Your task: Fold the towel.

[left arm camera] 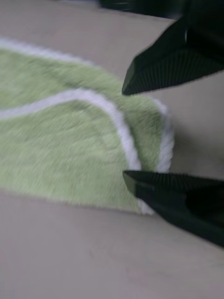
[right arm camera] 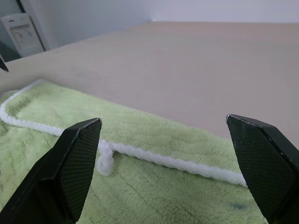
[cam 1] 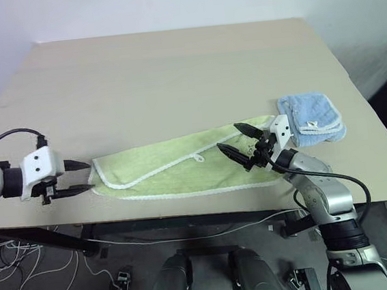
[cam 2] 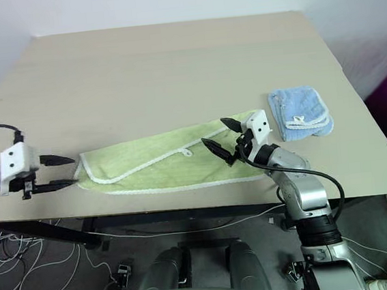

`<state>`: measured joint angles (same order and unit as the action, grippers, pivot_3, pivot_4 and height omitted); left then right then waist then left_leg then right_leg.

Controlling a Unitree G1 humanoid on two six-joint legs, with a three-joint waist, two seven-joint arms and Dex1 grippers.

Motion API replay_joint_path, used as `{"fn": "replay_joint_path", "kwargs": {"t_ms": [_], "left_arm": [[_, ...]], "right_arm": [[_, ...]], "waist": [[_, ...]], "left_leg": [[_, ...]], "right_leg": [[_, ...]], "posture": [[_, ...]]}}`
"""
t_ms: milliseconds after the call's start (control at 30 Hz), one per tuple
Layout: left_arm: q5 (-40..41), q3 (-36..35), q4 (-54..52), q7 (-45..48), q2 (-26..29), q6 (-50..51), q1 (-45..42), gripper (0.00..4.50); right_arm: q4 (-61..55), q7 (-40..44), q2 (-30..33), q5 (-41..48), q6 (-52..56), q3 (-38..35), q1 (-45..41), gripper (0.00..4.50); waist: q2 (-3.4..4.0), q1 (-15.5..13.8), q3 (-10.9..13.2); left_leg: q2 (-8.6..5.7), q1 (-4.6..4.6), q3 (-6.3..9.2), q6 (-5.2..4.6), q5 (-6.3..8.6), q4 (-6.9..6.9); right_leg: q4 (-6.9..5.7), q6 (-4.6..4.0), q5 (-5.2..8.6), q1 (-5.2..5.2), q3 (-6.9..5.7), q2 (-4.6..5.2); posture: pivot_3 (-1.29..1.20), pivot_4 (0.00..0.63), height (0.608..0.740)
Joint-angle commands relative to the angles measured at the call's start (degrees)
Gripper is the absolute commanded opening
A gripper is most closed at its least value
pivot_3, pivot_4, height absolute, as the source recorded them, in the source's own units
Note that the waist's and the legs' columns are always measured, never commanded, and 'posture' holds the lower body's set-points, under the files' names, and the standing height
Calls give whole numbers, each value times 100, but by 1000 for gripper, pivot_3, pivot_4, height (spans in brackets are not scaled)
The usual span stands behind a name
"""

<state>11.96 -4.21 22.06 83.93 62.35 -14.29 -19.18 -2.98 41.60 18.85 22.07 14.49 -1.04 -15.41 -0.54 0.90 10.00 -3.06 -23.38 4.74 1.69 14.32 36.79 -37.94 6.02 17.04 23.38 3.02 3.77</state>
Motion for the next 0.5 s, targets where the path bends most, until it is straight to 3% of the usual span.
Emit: {"fn": "replay_joint_path", "kwargs": {"t_ms": [33, 233, 500], "left_arm": [[-373, 310, 667, 312, -6, -947, -611, 3208], [-670, 653, 1478, 137, -491, -1875, -1440, 3208], [-990, 970, 2127, 156, -591, -2959, -1625, 3208]], "right_arm": [[-286, -118, -72, 38, -142, -63, 103, 4500], [-531, -305, -93, 53, -124, -63, 325, 4500], [-789, -448, -13, 112, -38, -129, 551, 4500]], "waist": [[-1, -1, 0], [-3, 4, -1], [-3, 28, -1]], "left_leg": [[0, -1, 1, 0, 0, 1], [-3, -2, -1, -2, 0, 7], [-1, -2, -1, -3, 0, 9]], "right_leg": [[-1, 0, 0, 1, -2, -2], [-5, 2, 0, -1, -3, -12], [-11, 2, 0, 2, -2, -19]], "posture": [[0, 150, 740], [0, 150, 740], [0, 150, 740]]}}
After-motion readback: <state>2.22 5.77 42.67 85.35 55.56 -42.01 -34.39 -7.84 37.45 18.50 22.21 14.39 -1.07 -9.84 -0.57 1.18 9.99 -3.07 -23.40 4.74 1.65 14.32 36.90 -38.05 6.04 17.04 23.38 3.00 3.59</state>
